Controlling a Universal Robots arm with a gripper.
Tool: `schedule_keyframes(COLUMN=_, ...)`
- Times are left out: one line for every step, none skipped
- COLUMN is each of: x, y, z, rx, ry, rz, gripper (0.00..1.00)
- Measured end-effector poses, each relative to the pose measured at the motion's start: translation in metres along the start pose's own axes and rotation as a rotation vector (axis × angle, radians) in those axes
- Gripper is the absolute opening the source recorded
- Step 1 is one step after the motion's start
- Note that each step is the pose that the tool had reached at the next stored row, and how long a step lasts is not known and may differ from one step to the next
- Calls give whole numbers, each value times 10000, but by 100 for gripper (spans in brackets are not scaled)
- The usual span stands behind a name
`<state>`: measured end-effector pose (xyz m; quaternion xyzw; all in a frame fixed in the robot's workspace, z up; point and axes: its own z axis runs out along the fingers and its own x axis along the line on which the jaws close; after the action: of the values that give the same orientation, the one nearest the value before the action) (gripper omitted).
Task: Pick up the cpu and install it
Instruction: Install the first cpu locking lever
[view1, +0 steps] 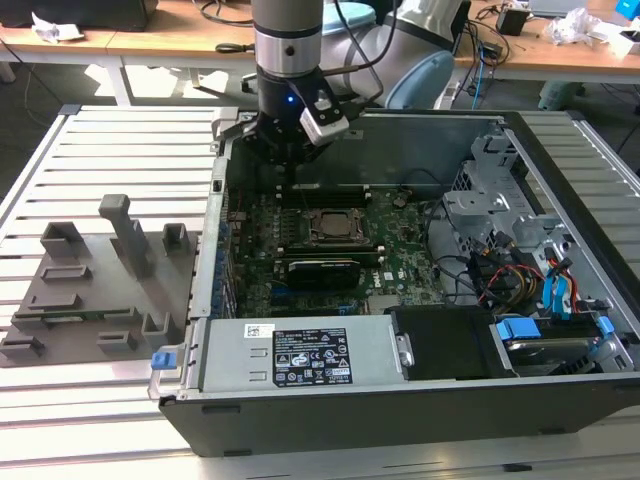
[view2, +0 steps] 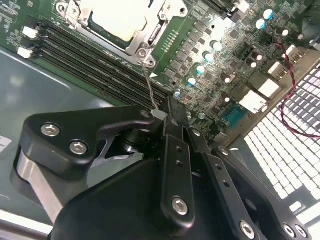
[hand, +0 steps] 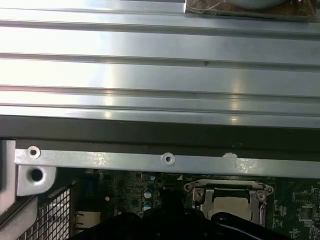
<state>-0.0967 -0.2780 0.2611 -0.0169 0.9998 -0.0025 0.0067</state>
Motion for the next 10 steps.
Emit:
schedule_keyframes(x=-10, y=0, z=1, rx=0, ry=0, rz=0, gripper=11)
schedule_keyframes(x=-23, y=-1, z=1, rx=0, ry=0, rz=0, gripper=11)
schedule_keyframes(x=-39, y=-2, z=2, rx=2, ry=1, rz=0, gripper=11)
schedule_keyframes(x=-51, y=-2, z=3, rx=4, ry=-1, rz=1, gripper=11)
schedule_keyframes(x=-68, y=-2, z=3, rx=6, ry=1, rz=1, gripper=11)
schedule_keyframes(x=-79, y=-3, z=3, rx=6, ry=2, rz=0, gripper=11)
schedule_keyframes(x=-92, y=-3, z=4, rx=5, ry=0, rz=1, gripper=11)
schedule_keyframes(x=-100, y=-3, z=4, rx=5, ry=0, rz=1, gripper=11)
schedule_keyframes(x=-110, y=-4, z=5, rx=5, ry=0, rz=0, gripper=11)
schedule_keyframes(x=-141, y=-5, z=5, rx=6, ry=1, rz=-1, gripper=11)
